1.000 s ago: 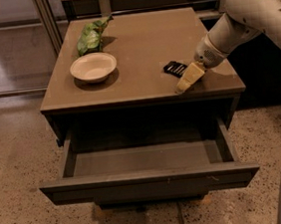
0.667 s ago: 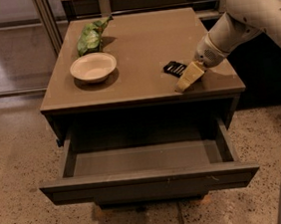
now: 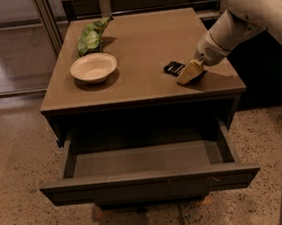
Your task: Place rxbar chocolate into top drawer
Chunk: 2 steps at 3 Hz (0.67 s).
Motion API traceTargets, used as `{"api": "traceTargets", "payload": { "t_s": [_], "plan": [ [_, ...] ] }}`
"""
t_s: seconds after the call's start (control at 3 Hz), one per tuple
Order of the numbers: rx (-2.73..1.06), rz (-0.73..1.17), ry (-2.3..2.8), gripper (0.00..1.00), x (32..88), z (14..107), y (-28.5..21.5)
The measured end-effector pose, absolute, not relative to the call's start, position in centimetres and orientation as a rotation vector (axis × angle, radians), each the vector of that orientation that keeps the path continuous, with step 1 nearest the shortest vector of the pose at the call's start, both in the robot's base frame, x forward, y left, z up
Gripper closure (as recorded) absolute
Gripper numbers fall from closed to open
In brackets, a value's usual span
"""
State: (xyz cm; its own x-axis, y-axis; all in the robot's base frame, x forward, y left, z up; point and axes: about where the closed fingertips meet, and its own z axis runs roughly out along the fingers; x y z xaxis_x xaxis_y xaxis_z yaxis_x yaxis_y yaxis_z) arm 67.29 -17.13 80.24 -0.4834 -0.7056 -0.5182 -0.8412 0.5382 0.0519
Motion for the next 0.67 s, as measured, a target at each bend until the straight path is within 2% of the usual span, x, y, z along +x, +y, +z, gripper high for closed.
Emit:
{"api": "traceTargets", "payload": {
  "t_s": [0.33, 0.67],
  "plan": [
    [-1.259, 0.417, 2.340, 1.00, 67.29, 80.24, -17.13],
    [-1.259, 0.417, 2.340, 1.00, 67.29, 80.27, -17.13]
  ]
}}
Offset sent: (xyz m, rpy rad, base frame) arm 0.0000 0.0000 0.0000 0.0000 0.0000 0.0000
